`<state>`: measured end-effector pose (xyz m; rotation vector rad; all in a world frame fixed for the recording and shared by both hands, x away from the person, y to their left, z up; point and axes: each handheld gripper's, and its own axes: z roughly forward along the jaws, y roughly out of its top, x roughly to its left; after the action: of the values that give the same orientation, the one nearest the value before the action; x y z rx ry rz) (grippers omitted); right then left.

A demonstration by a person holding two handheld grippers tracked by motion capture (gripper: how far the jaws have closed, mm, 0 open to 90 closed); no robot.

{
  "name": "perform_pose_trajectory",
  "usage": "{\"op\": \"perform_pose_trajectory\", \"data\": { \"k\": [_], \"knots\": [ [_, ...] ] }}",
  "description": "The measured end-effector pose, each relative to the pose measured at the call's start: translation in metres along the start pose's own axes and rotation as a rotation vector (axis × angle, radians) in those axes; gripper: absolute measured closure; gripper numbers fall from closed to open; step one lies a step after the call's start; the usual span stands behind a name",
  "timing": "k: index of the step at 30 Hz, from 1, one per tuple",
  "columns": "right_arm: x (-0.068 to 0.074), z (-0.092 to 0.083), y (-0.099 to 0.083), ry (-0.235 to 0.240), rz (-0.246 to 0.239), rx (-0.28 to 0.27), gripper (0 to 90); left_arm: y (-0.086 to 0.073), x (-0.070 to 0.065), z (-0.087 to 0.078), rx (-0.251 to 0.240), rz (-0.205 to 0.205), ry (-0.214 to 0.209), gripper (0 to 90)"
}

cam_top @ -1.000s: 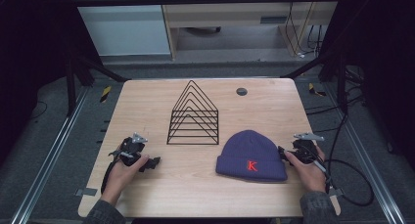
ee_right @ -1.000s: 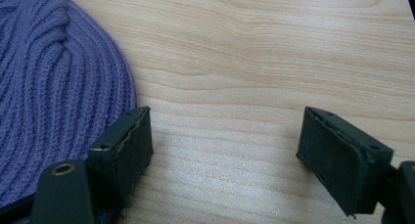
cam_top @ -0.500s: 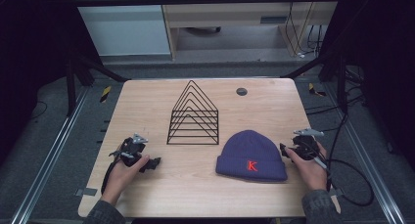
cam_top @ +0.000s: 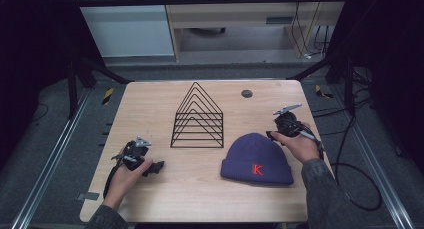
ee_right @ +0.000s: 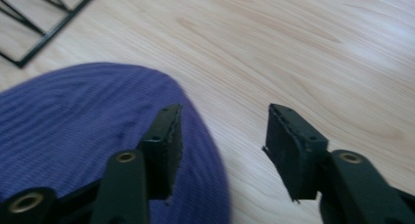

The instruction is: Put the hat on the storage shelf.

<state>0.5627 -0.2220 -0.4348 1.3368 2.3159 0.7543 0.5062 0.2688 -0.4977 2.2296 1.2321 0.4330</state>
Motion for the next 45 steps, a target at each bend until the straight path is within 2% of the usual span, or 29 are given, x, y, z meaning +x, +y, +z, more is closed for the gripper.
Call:
{"op": "perform_pose_trajectory", "data": {
  "k": [6, 11, 17, 20, 25, 29, 33, 37, 40, 45],
  "knots": [
    [0.013, 0.014, 0.012, 0.026, -0.043, 0.03, 56.3, 0.0, 0.0, 0.0, 0.002, 0.003, 0.001, 0.0],
    [0.013, 0.03, 0.015, 0.032, -0.013, 0.057, 58.4, 0.0, 0.0, 0.0, -0.001, 0.003, 0.002, 0.0],
    [0.016, 0.044, 0.015, 0.068, 0.014, 0.085, 53.0, 0.001, -0.001, 0.001, -0.004, 0.0, 0.002, 0.0],
    [0.019, 0.05, 0.015, 0.048, 0.001, 0.109, 49.4, 0.0, -0.001, 0.001, -0.009, -0.001, 0.003, 0.0],
    [0.017, 0.054, 0.015, 0.054, 0.016, 0.132, 48.7, 0.001, -0.001, 0.001, -0.008, 0.003, 0.002, 0.0],
    [0.016, 0.055, 0.014, 0.088, 0.048, 0.142, 58.7, 0.0, -0.001, 0.001, -0.012, -0.001, 0.002, 0.0],
    [0.016, 0.054, 0.014, 0.108, 0.036, 0.142, 65.5, 0.001, -0.001, 0.002, -0.008, 0.003, 0.001, 0.0],
    [0.017, 0.054, 0.013, 0.119, 0.039, 0.133, 76.8, 0.001, -0.001, 0.002, -0.012, 0.002, 0.002, 0.0],
    [0.016, 0.052, 0.011, 0.126, 0.054, 0.122, 80.3, 0.001, -0.001, 0.002, -0.011, 0.003, 0.002, 0.0],
    [0.016, 0.044, 0.008, 0.122, 0.043, 0.084, 82.2, 0.001, -0.001, 0.002, -0.013, 0.0, 0.002, 0.0]
  ]
}}
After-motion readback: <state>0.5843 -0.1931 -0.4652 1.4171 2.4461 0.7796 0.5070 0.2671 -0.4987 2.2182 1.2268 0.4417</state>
